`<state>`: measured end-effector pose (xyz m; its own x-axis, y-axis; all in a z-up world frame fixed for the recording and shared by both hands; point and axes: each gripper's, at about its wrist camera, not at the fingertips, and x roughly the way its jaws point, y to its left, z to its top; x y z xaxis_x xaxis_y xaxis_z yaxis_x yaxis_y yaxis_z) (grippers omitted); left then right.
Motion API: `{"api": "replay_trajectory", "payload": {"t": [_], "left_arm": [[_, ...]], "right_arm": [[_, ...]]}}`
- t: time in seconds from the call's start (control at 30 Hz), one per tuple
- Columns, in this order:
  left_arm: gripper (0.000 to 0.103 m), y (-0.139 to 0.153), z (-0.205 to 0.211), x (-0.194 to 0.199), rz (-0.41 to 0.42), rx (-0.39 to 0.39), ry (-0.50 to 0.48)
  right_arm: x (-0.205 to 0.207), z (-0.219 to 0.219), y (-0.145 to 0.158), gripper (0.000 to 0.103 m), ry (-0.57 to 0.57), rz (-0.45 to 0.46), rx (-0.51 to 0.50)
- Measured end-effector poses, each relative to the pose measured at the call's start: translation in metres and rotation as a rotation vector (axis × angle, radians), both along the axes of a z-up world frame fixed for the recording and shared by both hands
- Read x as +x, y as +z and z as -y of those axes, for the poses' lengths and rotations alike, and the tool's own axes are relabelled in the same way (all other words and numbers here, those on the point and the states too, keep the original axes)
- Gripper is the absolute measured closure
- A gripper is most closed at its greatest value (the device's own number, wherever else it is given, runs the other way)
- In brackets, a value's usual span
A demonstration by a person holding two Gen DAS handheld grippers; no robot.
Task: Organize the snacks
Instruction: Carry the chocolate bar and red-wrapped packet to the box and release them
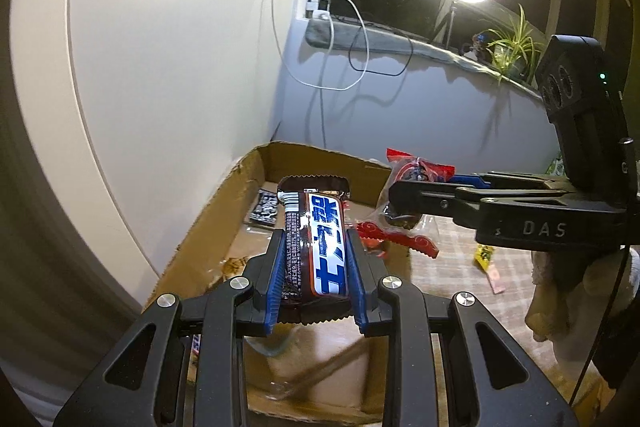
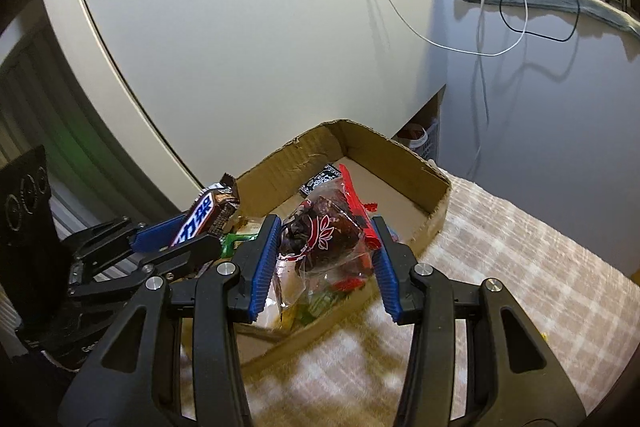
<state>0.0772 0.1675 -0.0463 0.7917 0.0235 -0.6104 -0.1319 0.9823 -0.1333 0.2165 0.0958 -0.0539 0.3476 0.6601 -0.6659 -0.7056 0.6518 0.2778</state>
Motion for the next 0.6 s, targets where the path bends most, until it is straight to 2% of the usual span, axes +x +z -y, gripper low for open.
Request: {"api": "replay_trajectory", "payload": {"t": [0.6], "left_arm": [[0.074,-0.002,-0.015,0.006,0.003,0.003,0.045]], "right_arm": [[0.028,-0.018,-0.014,0.055,-0.006,-0.012,-0.030]]}}
